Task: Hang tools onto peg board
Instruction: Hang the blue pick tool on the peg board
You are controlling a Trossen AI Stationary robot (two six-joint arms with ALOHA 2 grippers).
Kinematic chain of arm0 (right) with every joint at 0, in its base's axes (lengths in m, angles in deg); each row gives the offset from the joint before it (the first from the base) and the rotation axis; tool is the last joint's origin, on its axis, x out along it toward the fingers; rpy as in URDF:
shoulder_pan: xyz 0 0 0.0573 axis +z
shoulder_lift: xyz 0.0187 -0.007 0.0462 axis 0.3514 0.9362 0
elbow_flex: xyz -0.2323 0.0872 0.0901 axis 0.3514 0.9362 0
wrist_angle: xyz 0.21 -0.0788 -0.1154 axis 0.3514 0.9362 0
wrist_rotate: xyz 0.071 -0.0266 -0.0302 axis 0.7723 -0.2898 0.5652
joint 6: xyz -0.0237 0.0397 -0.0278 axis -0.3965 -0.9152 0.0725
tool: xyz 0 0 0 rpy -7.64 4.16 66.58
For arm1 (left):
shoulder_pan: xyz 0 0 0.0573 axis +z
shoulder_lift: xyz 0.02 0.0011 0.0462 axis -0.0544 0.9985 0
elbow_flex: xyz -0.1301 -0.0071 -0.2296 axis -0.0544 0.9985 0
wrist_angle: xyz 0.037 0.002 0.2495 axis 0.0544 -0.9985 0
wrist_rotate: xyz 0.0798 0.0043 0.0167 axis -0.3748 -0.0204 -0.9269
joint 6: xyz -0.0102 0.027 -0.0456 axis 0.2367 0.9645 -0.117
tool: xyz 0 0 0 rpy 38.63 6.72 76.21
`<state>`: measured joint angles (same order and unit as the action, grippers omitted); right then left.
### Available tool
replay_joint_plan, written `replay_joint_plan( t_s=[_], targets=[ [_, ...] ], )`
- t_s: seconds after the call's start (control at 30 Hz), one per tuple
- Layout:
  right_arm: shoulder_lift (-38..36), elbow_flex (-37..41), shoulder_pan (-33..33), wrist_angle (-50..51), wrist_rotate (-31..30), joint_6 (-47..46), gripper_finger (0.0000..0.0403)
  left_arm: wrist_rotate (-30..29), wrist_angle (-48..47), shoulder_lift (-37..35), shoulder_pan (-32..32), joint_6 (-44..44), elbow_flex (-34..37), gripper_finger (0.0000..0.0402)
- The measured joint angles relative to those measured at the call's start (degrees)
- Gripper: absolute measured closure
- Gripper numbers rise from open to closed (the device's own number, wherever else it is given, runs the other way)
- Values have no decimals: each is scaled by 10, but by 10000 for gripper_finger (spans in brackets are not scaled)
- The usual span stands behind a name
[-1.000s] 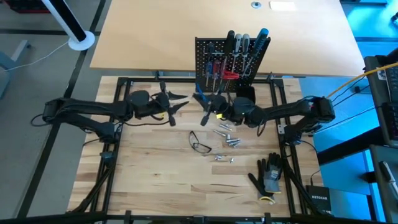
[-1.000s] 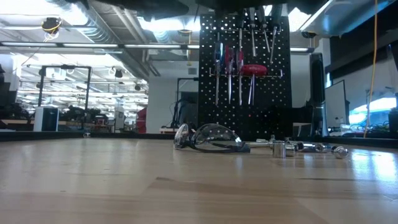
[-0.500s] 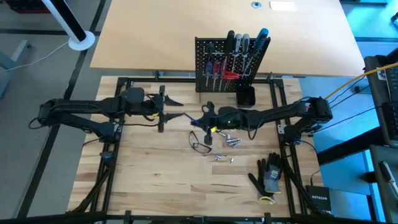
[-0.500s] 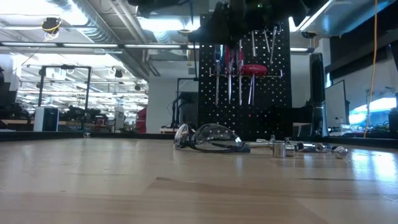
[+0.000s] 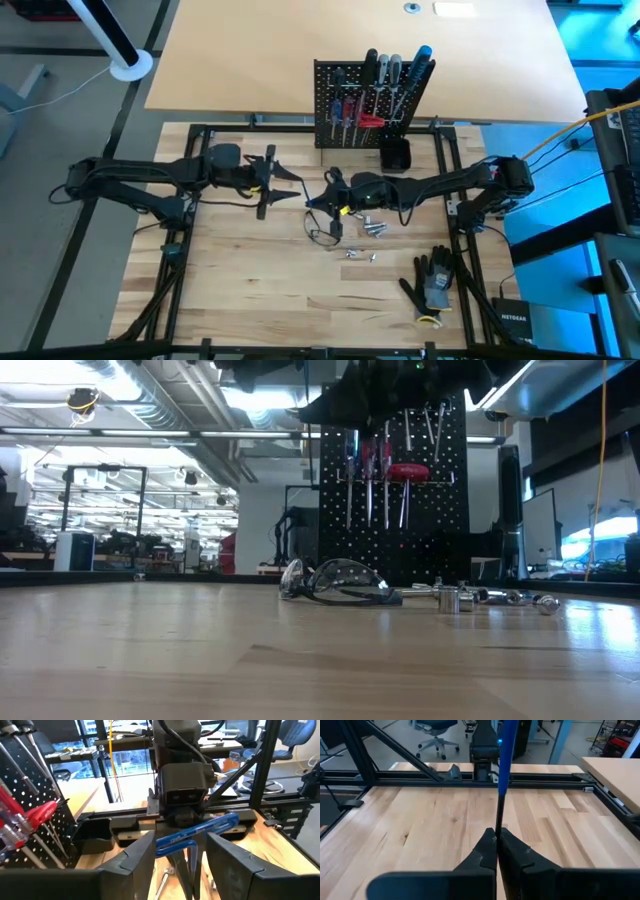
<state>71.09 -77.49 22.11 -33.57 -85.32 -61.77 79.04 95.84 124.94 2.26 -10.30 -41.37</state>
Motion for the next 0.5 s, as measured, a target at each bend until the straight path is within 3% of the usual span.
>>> replay_joint_plan(
  t_s=[0.3, 0.5],
  targets=[
    [0, -1, 16, -6, -4, 4, 397, -10, -16, -23, -5, -1, 1, 237],
    [0, -1, 19, -9, 25, 4, 397, -10, -16, -17, -8, 9, 1, 237]
  ],
)
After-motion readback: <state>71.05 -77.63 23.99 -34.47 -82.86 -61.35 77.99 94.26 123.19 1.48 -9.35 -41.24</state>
